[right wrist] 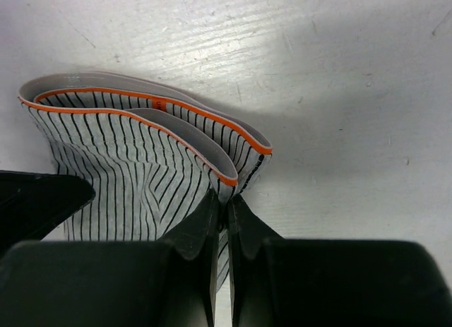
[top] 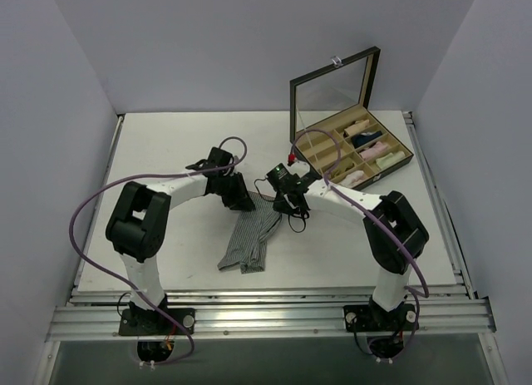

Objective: Roll the underwear
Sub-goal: Fold the underwear

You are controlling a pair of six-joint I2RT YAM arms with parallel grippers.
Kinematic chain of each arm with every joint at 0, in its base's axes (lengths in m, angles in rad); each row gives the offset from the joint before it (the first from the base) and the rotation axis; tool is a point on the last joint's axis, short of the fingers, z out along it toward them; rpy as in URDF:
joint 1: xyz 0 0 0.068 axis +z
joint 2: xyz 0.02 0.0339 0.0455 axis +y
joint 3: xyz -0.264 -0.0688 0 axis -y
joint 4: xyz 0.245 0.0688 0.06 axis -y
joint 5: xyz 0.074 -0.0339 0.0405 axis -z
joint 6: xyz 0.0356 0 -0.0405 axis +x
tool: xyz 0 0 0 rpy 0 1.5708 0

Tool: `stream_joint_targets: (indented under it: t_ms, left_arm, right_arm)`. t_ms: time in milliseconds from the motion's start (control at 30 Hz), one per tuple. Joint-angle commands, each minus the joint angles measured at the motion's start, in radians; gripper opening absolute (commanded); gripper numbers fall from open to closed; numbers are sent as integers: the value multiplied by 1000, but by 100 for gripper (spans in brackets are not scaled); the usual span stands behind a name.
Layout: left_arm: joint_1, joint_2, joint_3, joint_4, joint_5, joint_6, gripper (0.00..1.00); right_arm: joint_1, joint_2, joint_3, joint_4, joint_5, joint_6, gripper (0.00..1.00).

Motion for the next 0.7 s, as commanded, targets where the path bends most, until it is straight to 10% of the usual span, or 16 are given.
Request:
stream_joint_targets:
  t_ms: [0, 667]
  left_arm:
    - [-6, 28, 51, 98, 33, -1, 29]
    - [-8, 53, 67, -3, -24, -15, 30]
  right_arm:
    - [3, -39, 47, -67, 11, -17, 0]
    - [32, 64, 173, 2, -122, -28, 0]
